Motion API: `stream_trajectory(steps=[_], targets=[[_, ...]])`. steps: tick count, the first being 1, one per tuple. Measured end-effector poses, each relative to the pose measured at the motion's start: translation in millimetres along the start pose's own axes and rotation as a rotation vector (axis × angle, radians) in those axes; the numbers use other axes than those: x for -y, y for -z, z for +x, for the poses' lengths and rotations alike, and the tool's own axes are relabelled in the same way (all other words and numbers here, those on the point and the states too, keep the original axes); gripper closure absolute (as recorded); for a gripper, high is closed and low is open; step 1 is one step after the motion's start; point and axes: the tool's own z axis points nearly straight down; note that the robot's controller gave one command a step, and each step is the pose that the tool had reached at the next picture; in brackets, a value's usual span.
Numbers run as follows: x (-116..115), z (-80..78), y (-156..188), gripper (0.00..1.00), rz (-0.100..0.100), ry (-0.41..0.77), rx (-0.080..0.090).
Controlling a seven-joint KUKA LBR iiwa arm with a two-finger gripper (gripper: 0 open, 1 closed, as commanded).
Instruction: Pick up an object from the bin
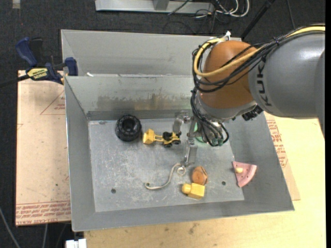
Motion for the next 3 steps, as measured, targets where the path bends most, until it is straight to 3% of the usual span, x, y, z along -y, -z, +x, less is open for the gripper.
stream_trajectory(steps=[2,3], targets=[[0,-2.1,4,0.0,0.0,-0.001,0.008],[-11,21.6,-39,0.0,0.0,-0.042,0.004]])
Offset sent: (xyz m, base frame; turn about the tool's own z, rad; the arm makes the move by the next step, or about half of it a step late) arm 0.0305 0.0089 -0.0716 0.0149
